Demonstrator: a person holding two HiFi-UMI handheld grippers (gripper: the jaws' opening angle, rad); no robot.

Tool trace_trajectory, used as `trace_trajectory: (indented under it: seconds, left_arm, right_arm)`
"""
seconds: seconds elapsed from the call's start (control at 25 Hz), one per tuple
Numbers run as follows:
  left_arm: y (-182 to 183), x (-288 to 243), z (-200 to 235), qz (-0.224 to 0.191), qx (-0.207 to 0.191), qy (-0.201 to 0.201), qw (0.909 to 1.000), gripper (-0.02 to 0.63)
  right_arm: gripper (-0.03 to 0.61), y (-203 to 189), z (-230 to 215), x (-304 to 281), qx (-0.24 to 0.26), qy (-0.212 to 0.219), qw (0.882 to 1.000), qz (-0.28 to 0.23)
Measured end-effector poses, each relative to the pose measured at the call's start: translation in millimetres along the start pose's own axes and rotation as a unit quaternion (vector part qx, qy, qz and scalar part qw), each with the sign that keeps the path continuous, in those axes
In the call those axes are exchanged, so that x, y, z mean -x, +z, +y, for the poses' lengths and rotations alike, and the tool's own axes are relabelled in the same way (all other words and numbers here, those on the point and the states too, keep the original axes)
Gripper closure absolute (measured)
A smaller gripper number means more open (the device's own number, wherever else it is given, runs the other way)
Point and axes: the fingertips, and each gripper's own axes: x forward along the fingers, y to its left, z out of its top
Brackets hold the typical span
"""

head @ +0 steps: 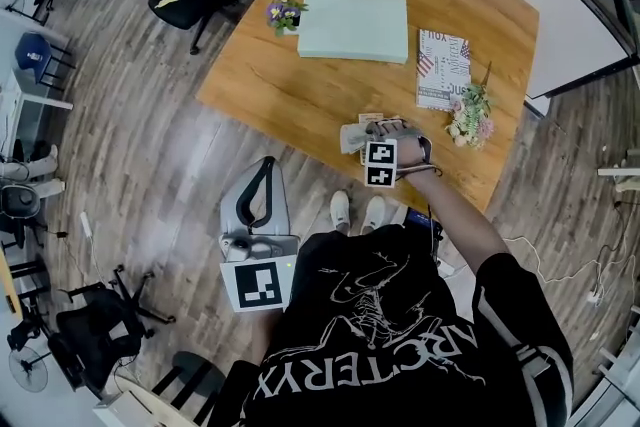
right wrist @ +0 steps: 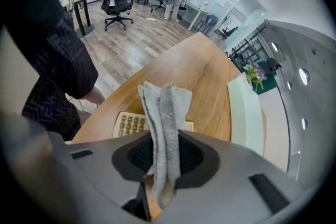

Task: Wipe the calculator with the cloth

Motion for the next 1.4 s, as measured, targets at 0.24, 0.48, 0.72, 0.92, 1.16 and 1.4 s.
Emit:
trace_trajectory:
  seconds: [0.24, 0.48, 0.72, 0.92, 1.16, 1.4]
  left_arm:
    - [5.6, -7.1, -8.0, -0.009, 0.000, -0.016, 0.9998, 0.604]
    - [8.9, -12.4, -18.3, -0.014, 0.001, -0.032, 0.9994, 0.604]
    - [11.6, -15.9, -20.5, -0.021, 0.002, -0.040, 0.9990, 0.604]
    - [12.8, -17.1, -21.8, -0.021, 0.001, -0.045, 0.9988, 0.604]
    - [11.9, -17.2, -21.5, -0.024, 0.001, -0.048, 0.9986, 0.604]
    - [11.4, -20.2, -23.7, -0.025, 0.003, -0.056, 0.9981, 0.604]
  right_arm:
    - [0.485, 6.3, 30.8, 12.2, -0.008, 0.014, 1.000, -0.006]
    - [0.486, 15.3, 63.7, 23.9, -0.013, 0.029, 0.999, -0.013]
    - [0.485, 23.6, 89.1, 28.5, -0.009, 0.037, 0.999, -0.018]
    - [0.485, 23.3, 107.6, 24.8, -0.007, 0.053, 0.998, -0.014]
    - [0.485, 22.7, 104.3, 30.1, -0.057, 0.041, 0.997, -0.035]
    - [0.485, 9.4, 19.1, 125.3, -0.266, -0.064, 0.950, -0.153]
